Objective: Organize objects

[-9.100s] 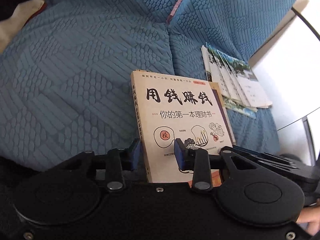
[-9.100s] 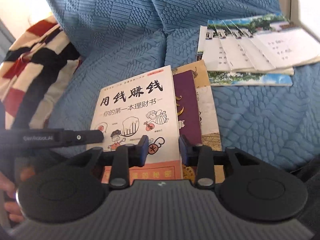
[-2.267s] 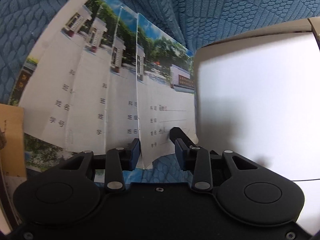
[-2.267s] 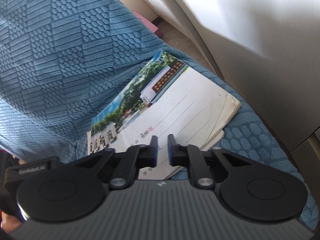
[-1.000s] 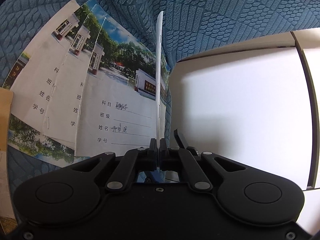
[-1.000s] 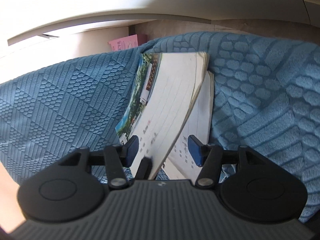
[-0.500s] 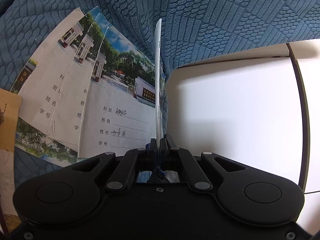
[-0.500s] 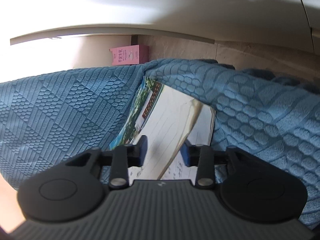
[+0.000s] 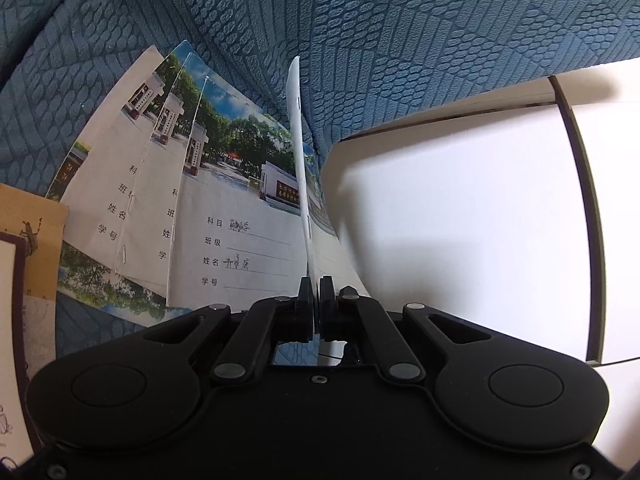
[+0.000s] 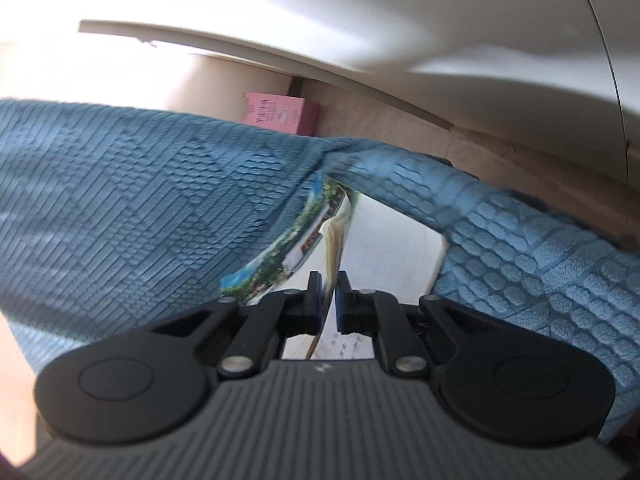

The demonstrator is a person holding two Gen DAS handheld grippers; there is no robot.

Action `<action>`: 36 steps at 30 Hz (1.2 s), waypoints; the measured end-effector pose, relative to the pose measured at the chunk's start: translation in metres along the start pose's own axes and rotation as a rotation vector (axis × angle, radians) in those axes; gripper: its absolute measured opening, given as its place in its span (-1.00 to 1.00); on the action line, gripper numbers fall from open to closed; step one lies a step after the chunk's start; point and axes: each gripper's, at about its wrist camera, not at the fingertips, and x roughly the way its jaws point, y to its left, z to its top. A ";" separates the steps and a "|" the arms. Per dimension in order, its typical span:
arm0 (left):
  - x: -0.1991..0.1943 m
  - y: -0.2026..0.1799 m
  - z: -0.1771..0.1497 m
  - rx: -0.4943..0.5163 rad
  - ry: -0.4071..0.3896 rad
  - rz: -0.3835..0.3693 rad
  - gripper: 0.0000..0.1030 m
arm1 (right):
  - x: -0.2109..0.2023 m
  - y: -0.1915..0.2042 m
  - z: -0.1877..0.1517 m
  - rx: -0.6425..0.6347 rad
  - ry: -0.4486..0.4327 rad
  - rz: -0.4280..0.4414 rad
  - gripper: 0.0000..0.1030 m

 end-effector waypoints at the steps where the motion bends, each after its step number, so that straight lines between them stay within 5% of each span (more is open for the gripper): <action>1: -0.005 -0.002 -0.001 0.002 -0.002 -0.001 -0.96 | -0.004 0.004 -0.001 -0.016 -0.001 0.002 -0.84; 25: -0.179 -0.044 -0.043 0.093 -0.103 -0.061 -0.92 | -0.093 0.112 -0.083 -0.232 -0.010 0.129 -0.84; 36: -0.237 -0.031 -0.061 0.082 -0.145 -0.130 -0.91 | -0.115 0.144 -0.120 -0.309 0.003 0.177 -0.84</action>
